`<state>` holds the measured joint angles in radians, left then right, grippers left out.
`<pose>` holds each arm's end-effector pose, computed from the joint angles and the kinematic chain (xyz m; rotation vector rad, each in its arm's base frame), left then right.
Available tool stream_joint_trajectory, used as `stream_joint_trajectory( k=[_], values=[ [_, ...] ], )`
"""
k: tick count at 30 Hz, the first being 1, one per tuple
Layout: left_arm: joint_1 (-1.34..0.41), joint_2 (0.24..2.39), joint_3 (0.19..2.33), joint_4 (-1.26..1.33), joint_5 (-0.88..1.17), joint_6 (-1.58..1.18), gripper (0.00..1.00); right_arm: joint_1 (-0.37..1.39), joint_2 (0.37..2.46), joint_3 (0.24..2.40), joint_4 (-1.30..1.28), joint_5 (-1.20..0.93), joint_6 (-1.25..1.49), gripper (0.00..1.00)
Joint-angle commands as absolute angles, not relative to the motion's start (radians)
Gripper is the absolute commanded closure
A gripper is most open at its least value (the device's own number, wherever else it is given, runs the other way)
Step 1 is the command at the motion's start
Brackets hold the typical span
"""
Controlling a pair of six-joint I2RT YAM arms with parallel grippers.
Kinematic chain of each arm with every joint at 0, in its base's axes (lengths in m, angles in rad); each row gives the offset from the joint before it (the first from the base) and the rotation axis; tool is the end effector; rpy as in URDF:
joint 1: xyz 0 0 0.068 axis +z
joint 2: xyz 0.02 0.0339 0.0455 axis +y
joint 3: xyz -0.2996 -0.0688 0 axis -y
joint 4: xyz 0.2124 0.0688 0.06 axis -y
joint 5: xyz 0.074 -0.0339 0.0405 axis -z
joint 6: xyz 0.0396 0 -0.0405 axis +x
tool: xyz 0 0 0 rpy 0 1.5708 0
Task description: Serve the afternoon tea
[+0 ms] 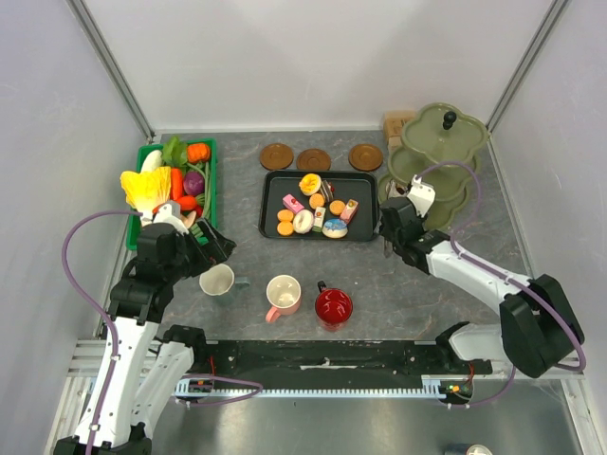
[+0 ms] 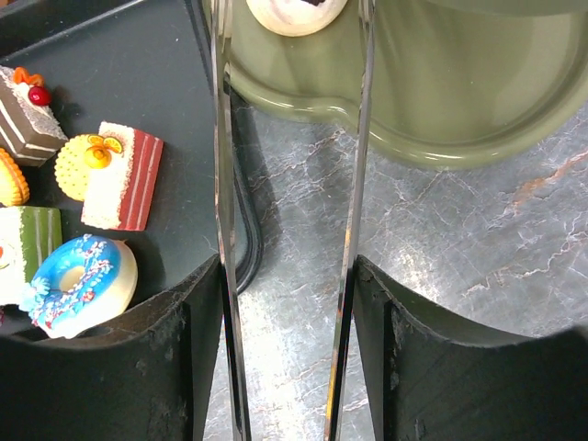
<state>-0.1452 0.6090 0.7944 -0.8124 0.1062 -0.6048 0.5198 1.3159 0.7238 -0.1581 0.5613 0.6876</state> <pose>0.0625 -0.0134 0.3165 -0.4520 2.1997 -0.5306 0.2126 0.0974 0.2614 0.4528 2.1387 0.0209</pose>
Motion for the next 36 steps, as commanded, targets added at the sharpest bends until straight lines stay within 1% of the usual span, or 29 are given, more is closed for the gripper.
stream_joint_trajectory(
  k=[1,11,18,21,25,28,34,36],
  values=[
    [-0.140,0.606,0.796,-0.801,0.097,-0.597,0.01,0.517,1.259,0.716,-0.179,0.554,0.690,0.38],
    [-0.141,0.603,0.788,-0.801,0.103,-0.601,0.01,0.517,1.103,0.680,-0.239,0.358,0.661,0.39],
    [-0.140,0.603,0.782,-0.799,0.109,-0.604,0.01,0.517,0.997,0.696,-0.290,0.200,0.594,0.40],
    [-0.141,0.600,0.782,-0.799,0.107,-0.607,0.01,0.517,0.983,0.729,-0.331,0.141,0.572,0.40],
    [-0.140,0.601,0.781,-0.799,0.106,-0.609,0.01,0.517,0.994,0.773,-0.341,0.065,0.532,0.40],
    [-0.140,0.600,0.778,-0.799,0.106,-0.612,0.01,0.517,1.040,0.817,-0.341,0.014,0.496,0.39],
    [-0.140,0.601,0.778,-0.799,0.106,-0.612,0.01,0.525,1.192,0.903,-0.284,-0.168,0.453,0.39],
    [-0.141,0.603,0.776,-0.799,0.106,-0.614,0.01,0.538,1.245,0.949,-0.285,-0.181,0.427,0.40]
  ],
)
